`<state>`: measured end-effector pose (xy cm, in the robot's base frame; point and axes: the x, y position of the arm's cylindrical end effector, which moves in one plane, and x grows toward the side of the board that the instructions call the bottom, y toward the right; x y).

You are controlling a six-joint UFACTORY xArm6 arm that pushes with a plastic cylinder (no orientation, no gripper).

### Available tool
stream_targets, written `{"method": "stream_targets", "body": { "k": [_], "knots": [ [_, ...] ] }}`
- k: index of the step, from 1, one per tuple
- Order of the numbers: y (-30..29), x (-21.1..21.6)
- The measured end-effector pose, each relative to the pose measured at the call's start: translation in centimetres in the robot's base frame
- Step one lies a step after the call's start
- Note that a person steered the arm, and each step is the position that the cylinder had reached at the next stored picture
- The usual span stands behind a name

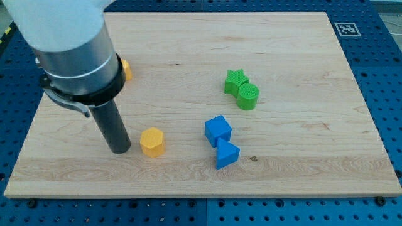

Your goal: Push the yellow hexagon towards the yellow heart

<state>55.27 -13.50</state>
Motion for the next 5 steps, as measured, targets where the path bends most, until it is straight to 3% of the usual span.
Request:
{"method": "stream_targets", "body": {
  "k": [5],
  "knots": [
    [3.5, 1.5]
  ]
}}
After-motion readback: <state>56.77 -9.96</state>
